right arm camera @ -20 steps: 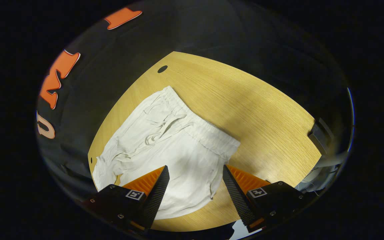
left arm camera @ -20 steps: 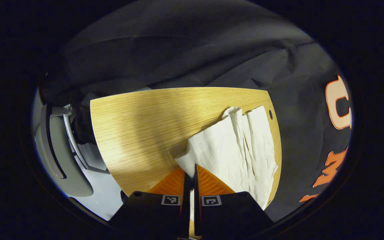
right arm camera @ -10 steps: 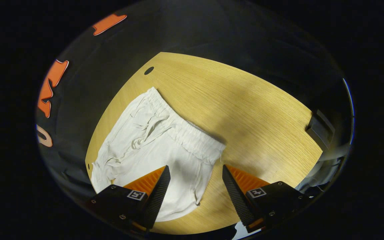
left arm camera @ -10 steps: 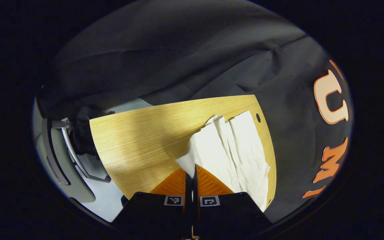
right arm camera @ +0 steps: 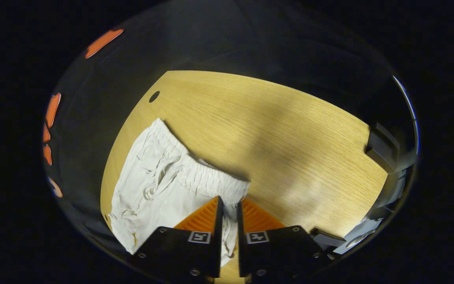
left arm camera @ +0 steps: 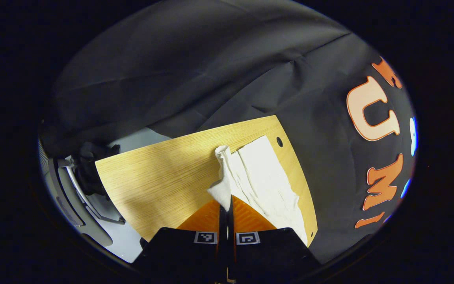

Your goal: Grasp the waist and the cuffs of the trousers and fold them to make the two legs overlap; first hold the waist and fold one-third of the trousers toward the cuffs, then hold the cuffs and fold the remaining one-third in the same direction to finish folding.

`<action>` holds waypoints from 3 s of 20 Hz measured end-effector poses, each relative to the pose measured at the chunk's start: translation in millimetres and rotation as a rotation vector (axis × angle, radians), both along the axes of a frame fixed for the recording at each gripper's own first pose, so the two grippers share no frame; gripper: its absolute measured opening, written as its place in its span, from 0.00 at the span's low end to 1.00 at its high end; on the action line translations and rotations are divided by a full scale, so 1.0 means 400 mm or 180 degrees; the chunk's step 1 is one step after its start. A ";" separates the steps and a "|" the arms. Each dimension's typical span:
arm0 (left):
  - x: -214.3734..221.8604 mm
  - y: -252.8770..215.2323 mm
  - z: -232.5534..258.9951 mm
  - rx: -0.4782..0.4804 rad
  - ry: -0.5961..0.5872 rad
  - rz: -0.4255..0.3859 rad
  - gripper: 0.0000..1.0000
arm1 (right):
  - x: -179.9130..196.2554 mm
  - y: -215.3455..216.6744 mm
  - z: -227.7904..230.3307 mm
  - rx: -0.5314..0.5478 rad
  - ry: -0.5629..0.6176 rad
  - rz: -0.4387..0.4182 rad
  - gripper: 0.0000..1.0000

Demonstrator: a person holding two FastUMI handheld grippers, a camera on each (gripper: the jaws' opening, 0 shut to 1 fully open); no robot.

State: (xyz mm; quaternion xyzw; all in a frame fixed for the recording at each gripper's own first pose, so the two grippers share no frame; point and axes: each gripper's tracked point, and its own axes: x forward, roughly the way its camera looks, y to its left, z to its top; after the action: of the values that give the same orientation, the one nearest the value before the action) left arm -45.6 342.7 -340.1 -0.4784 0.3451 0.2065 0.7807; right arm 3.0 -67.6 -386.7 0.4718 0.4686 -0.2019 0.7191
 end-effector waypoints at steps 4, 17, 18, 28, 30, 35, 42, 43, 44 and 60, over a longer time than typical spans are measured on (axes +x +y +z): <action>0.029 0.001 0.038 -0.0015 -0.0098 -0.0025 0.04 | 0.009 -0.007 0.047 0.0205 -0.0183 -0.0262 0.07; 0.203 0.025 0.096 0.0037 -0.0289 -0.0297 0.04 | 0.133 -0.039 0.228 0.0066 -0.0550 -0.0276 0.06; 0.220 0.029 0.096 0.0006 -0.0305 -0.0298 0.04 | 0.137 -0.038 0.226 0.0049 -0.0519 -0.0279 0.06; 0.430 0.044 0.043 0.0042 -0.0227 -0.0821 0.05 | 0.267 -0.006 0.311 -0.0139 -0.0583 -0.0265 0.06; 0.484 0.041 0.037 0.0067 -0.0195 -0.0967 0.04 | 0.301 0.002 0.326 -0.0142 -0.0611 -0.0274 0.06; 0.607 0.028 0.039 0.0254 -0.0137 -0.1282 0.04 | 0.393 0.001 0.340 -0.0087 -0.0652 -0.0267 0.06; 0.764 -0.004 -0.003 0.0411 0.0087 -0.1554 0.04 | 0.555 0.028 0.287 0.0096 -0.0601 -0.0122 0.06; 0.785 -0.005 -0.016 0.0449 0.0109 -0.1615 0.04 | 0.575 0.030 0.280 0.0100 -0.0590 -0.0101 0.06; 0.797 0.003 -0.026 0.0476 0.0142 -0.1672 0.04 | 0.603 0.034 0.274 0.0099 -0.0586 -0.0090 0.06; 0.940 0.065 -0.148 0.0493 0.0453 -0.1415 0.47 | 0.749 0.050 0.150 0.0385 -0.0570 -0.0253 0.10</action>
State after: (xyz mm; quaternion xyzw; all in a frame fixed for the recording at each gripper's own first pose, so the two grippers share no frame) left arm 330.3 368.5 -399.2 -0.3136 0.4792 0.0887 0.8150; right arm 302.6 -47.5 -326.9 0.5486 0.3948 -0.1587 0.7197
